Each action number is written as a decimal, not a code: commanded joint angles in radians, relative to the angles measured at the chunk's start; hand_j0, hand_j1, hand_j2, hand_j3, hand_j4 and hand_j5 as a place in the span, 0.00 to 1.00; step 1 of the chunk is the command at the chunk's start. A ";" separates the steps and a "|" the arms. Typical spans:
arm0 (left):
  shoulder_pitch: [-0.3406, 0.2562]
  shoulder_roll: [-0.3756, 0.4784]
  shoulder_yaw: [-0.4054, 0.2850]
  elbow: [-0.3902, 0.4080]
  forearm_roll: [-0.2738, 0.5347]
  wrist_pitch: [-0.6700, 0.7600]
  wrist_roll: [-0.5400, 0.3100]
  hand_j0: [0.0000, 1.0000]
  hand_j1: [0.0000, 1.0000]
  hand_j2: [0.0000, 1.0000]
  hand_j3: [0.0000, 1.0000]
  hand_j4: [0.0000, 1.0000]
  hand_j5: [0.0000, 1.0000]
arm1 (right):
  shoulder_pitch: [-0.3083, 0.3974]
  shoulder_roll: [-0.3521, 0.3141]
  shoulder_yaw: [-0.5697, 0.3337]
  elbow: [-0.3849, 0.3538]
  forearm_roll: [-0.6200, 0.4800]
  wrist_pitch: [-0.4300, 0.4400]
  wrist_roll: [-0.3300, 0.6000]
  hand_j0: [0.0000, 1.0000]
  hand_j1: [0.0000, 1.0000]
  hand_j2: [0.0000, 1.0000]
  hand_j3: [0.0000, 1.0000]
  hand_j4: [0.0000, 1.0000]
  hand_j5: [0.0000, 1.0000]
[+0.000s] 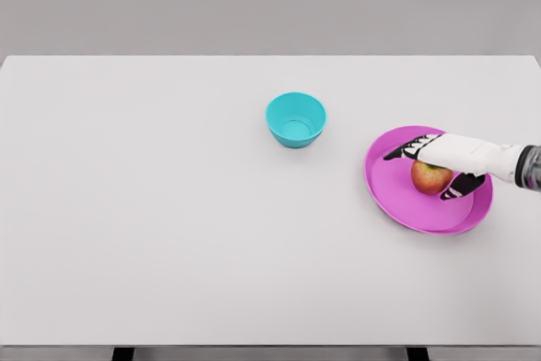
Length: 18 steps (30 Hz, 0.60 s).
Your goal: Put the apple from the pink plate into the blue bowl with your right arm
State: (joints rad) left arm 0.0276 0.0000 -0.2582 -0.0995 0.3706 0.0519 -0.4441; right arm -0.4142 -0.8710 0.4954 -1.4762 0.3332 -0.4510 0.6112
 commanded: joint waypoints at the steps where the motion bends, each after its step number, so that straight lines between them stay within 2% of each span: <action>1: 0.000 0.000 -0.001 0.001 0.001 0.000 -0.001 1.00 1.00 1.00 1.00 1.00 1.00 | 0.000 0.000 -0.001 0.002 0.000 -0.009 0.000 0.86 0.86 0.86 0.86 0.86 0.86; 5: 0.002 0.000 0.000 0.001 0.001 0.000 -0.001 1.00 1.00 1.00 1.00 1.00 1.00 | 0.000 0.004 -0.003 0.040 0.000 -0.048 0.000 0.66 0.66 0.66 0.66 0.66 0.66; 12: 0.002 0.000 0.000 0.001 0.001 0.000 -0.001 1.00 1.00 1.00 1.00 1.00 1.00 | 0.000 0.017 -0.009 0.060 0.000 -0.078 0.000 0.64 0.64 0.64 0.64 0.64 0.64; 18: 0.002 0.000 -0.001 0.001 0.001 0.000 0.001 1.00 1.00 1.00 1.00 1.00 1.00 | 0.000 0.032 -0.012 0.066 0.000 -0.089 0.000 0.48 0.48 0.48 0.48 0.48 0.48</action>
State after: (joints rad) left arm 0.0291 0.0000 -0.2586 -0.0981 0.3705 0.0518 -0.4440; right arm -0.4142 -0.8446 0.4799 -1.4118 0.3230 -0.5278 0.6023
